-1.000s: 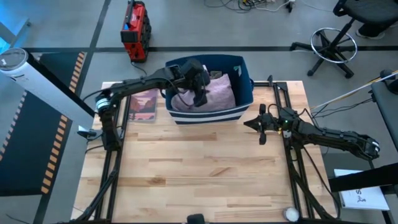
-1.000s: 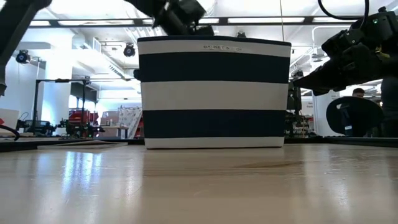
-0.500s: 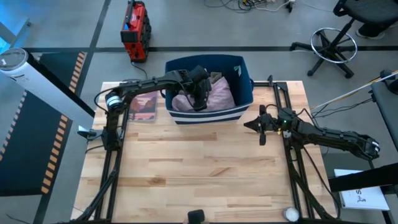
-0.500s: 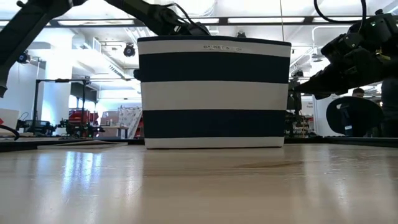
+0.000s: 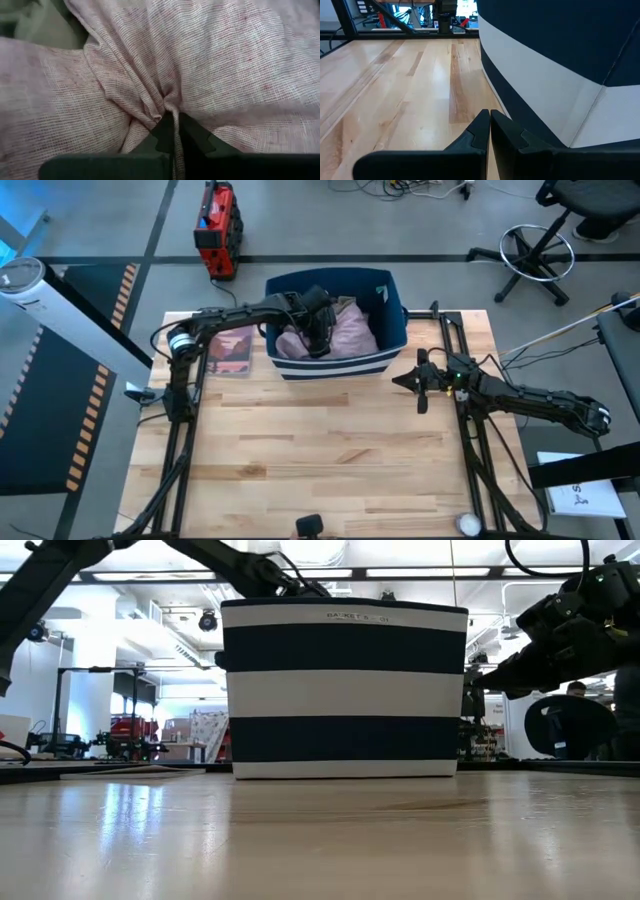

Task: Sort clothes
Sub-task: Put the pink long sleeve into the blue laundry bin, then return to Home Position

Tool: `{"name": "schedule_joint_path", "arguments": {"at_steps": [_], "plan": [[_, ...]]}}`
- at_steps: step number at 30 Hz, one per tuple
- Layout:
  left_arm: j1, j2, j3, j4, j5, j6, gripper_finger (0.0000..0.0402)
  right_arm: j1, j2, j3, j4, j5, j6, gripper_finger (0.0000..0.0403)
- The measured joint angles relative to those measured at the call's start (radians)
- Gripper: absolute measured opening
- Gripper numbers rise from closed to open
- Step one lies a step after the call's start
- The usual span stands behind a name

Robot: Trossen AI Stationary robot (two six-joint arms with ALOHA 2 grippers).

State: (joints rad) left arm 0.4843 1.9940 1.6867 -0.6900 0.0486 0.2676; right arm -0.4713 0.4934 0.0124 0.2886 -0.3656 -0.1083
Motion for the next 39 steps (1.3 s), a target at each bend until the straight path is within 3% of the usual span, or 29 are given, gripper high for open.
{"name": "schedule_joint_path", "arguments": {"at_steps": [8, 23, 26, 30, 34, 39], "plan": [[0.000, -0.126, 0.015, -0.003, -0.004, -0.023, 0.0008, 0.000, 0.000, 0.000, 0.005, 0.001, -0.020, 0.0000], [-0.026, -0.380, 0.012, 0.010, 0.010, -0.013, 0.0126, 0.000, 0.000, 0.000, 0.040, 0.026, -0.017, 0.0000], [-0.051, -0.451, -0.020, 0.055, 0.013, 0.006, 0.0133, 0.000, 0.000, 0.000, 0.051, 0.026, -0.020, 0.0000], [-0.110, -0.556, -0.105, 0.126, 0.014, 0.059, 0.0114, 0.000, -0.002, 0.000, 0.068, 0.026, -0.023, 0.0000], [-0.172, -0.675, -0.264, 0.212, 0.021, 0.075, 0.0072, 0.000, -0.002, 0.000, 0.068, 0.026, -0.027, 0.0000], [-0.224, -0.839, -0.546, 0.398, 0.186, 0.079, 0.0007, 0.000, -0.002, 0.000, 0.089, 0.026, -0.037, 0.0000]]}}
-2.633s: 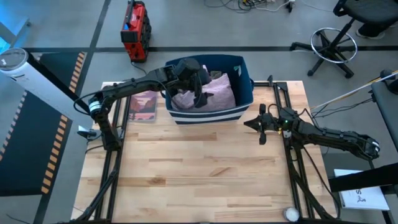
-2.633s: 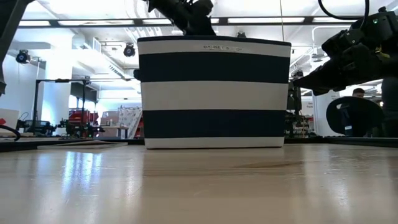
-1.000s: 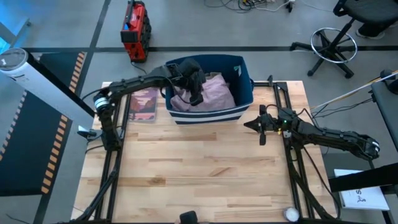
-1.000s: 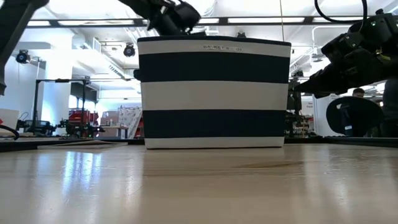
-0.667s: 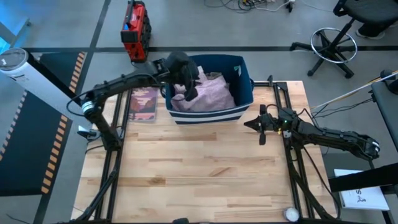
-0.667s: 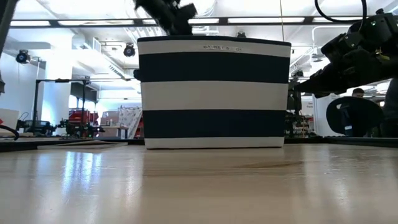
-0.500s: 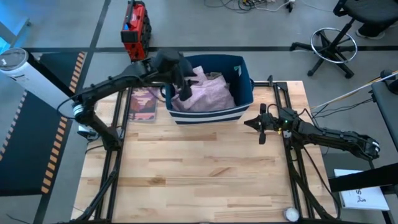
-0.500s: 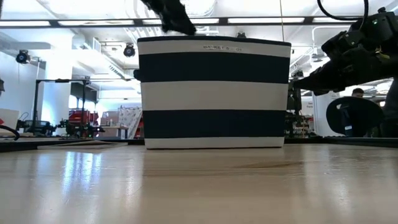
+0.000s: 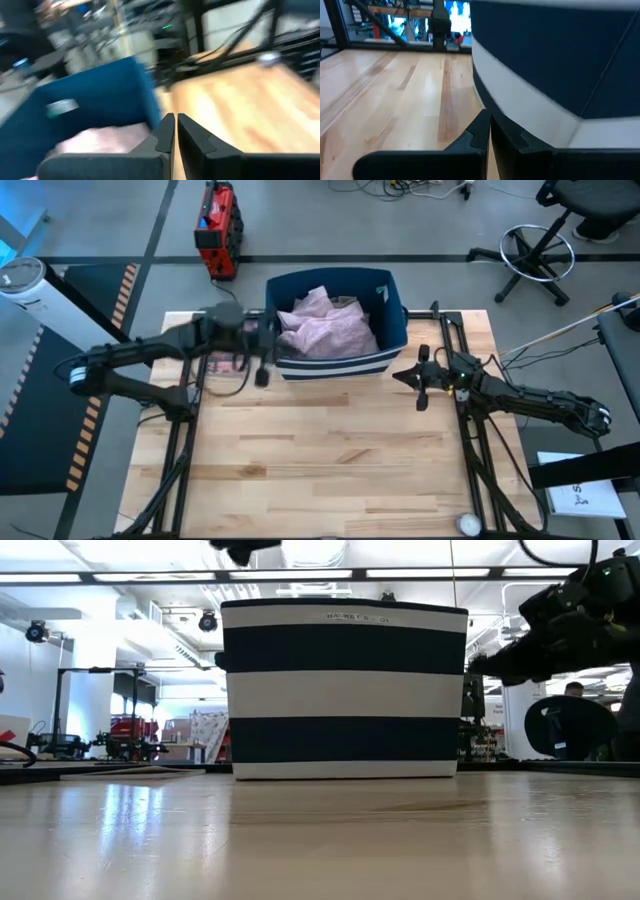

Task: Sort clothes
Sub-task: Return to Home Position

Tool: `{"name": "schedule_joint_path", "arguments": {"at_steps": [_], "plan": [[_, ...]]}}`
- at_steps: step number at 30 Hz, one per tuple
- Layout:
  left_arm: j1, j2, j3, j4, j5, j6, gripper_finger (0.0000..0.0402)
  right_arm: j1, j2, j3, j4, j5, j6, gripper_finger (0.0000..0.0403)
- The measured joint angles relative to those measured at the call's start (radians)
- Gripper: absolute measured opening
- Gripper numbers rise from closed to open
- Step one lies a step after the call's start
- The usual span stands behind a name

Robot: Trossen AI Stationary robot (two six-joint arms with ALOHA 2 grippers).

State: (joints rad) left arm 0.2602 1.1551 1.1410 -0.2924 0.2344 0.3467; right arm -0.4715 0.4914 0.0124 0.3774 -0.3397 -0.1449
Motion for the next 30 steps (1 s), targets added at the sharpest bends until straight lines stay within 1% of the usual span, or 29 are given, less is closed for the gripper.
{"name": "schedule_joint_path", "arguments": {"at_steps": [2, 7, 11, 14, 19, 22, 27, 30], "plan": [[-0.010, -0.063, -0.110, 0.090, 0.040, -0.036, 0.0009, 0.000, -0.001, 0.000, 0.030, 0.000, -0.005, 0.0000], [-0.015, -0.221, -0.361, 0.271, 0.038, -0.128, 0.0002, 0.000, -0.001, 0.000, 0.057, 0.000, -0.031, 0.0000], [-0.016, -0.328, -0.528, 0.385, 0.040, -0.187, 0.0001, 0.000, 0.000, 0.000, 0.055, -0.003, -0.030, 0.0000], [-0.016, -0.389, -0.637, 0.479, 0.039, -0.229, 0.0000, 0.000, 0.000, 0.000, 0.056, -0.027, -0.027, 0.0000], [-0.016, -0.463, -0.769, 0.593, 0.028, -0.265, 0.0000, 0.000, 0.000, 0.000, 0.045, -0.035, -0.033, 0.0000], [-0.017, -0.512, -0.820, 0.595, -0.015, -0.289, 0.0000, 0.000, 0.000, 0.000, 0.045, -0.036, -0.039, 0.0000], [-0.016, -0.618, -0.894, 0.590, -0.017, -0.305, 0.0000, 0.000, -0.035, 0.000, 0.043, -0.038, -0.057, 0.0000], [-0.016, -0.691, -0.943, 0.589, -0.017, -0.306, 0.0000, 0.000, -0.085, 0.000, 0.016, -0.058, -0.057, 0.0000]]}}
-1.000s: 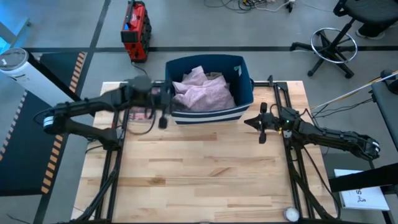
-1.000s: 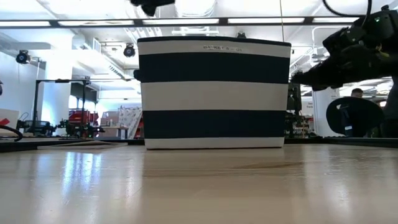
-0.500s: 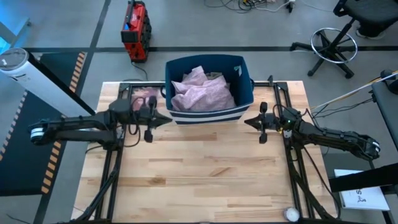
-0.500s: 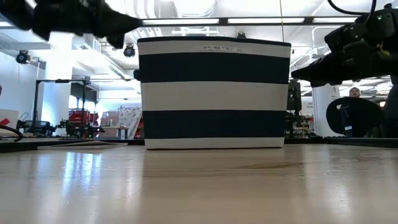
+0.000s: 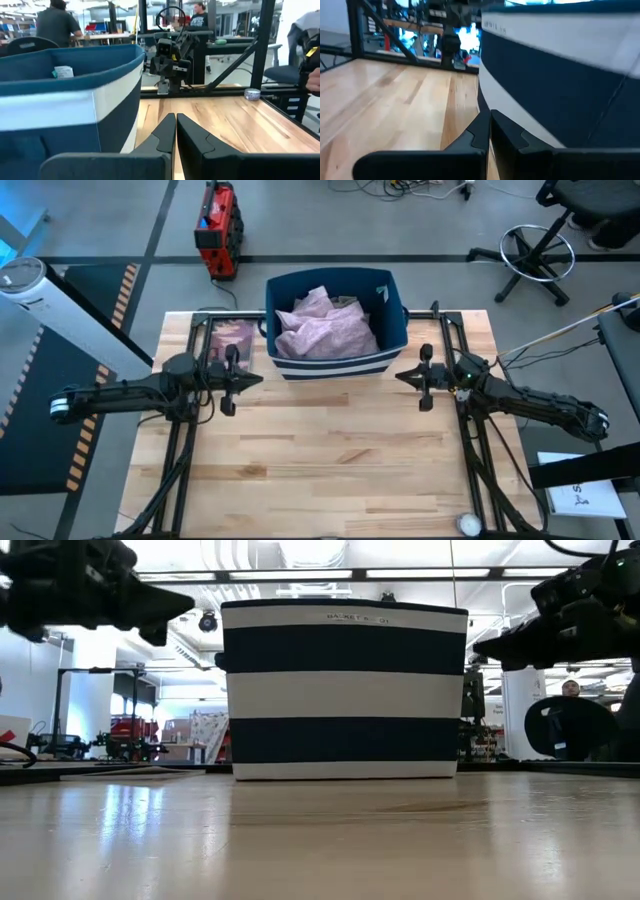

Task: Sort clothes
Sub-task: Return to Home Position

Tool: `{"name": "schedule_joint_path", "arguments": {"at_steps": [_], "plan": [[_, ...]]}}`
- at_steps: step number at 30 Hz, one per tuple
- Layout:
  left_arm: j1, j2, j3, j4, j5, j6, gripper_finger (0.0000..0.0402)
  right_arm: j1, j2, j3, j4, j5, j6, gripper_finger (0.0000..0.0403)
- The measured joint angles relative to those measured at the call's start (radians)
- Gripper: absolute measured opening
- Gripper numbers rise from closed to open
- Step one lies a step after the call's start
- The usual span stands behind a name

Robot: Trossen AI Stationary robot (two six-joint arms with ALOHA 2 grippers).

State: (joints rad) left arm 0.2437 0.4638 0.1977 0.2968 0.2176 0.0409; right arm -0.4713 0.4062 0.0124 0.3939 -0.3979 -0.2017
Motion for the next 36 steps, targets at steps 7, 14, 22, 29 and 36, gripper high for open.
{"name": "schedule_joint_path", "arguments": {"at_steps": [7, 14, 22, 29, 36], "plan": [[0.000, -0.160, -0.083, -0.030, 0.002, -0.033, 0.0000, 0.000, -0.140, 0.000, -0.049, -0.005, 0.053, 0.0000], [0.000, -0.282, -0.084, -0.151, 0.002, -0.055, 0.0000, 0.000, -0.270, 0.000, -0.159, 0.011, 0.049, 0.0000], [0.000, -0.405, -0.107, -0.237, 0.001, -0.050, 0.0000, 0.000, -0.405, -0.001, -0.295, 0.031, 0.062, 0.0000], [0.000, -0.465, -0.110, -0.272, -0.008, -0.025, 0.0000, 0.000, -0.384, -0.002, -0.218, 0.032, 0.074, 0.0000], [0.000, -0.464, -0.150, -0.266, -0.028, -0.054, 0.0000, 0.003, -0.351, -0.002, -0.198, 0.027, 0.088, 0.0000]]}}
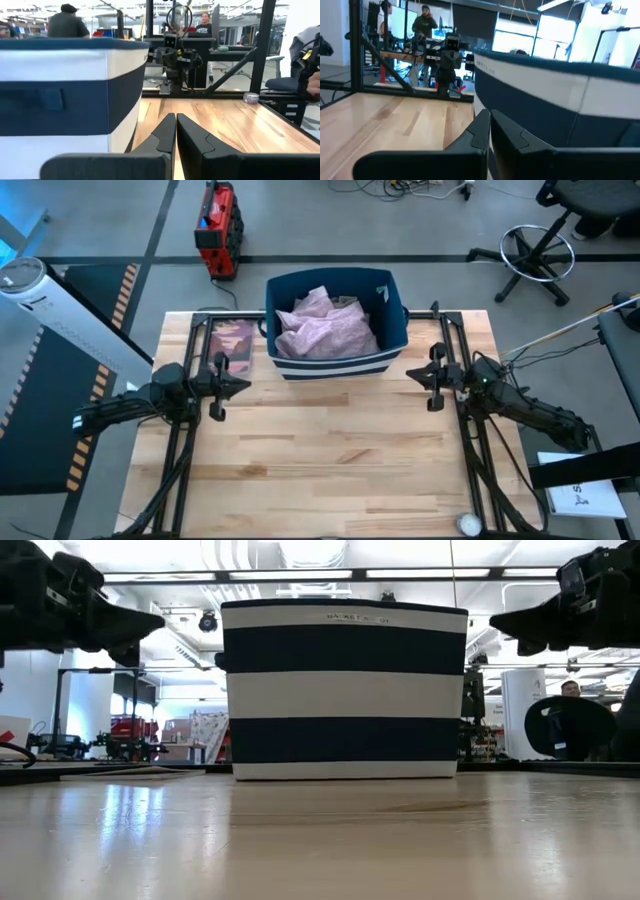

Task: Sort clothes
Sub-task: Return to Home Position

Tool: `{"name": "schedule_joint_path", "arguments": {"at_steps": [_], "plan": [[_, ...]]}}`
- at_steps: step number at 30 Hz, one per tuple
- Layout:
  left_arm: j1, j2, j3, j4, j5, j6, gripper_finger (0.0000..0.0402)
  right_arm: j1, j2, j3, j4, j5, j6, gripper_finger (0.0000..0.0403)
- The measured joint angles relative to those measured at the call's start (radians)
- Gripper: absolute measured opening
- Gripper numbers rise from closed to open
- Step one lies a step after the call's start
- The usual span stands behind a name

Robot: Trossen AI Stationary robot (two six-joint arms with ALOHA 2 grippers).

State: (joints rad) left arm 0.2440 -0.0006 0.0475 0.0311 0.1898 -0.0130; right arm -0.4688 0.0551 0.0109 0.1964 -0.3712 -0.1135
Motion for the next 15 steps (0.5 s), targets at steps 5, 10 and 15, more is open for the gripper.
{"name": "schedule_joint_path", "arguments": {"at_steps": [5, 10, 15], "plan": [[0.000, 0.000, -0.037, 0.031, -0.015, -0.009, 0.0000, 0.002, -0.003, 0.000, -0.033, -0.007, 0.014, 0.0000], [-0.001, 0.000, -0.035, 0.037, -0.016, -0.010, 0.0000, 0.011, -0.056, 0.000, -0.097, -0.002, 0.002, 0.0000], [-0.002, 0.000, -0.037, 0.061, -0.030, 0.009, 0.0000, 0.013, -0.053, 0.000, -0.107, 0.009, 0.008, 0.0000]]}}
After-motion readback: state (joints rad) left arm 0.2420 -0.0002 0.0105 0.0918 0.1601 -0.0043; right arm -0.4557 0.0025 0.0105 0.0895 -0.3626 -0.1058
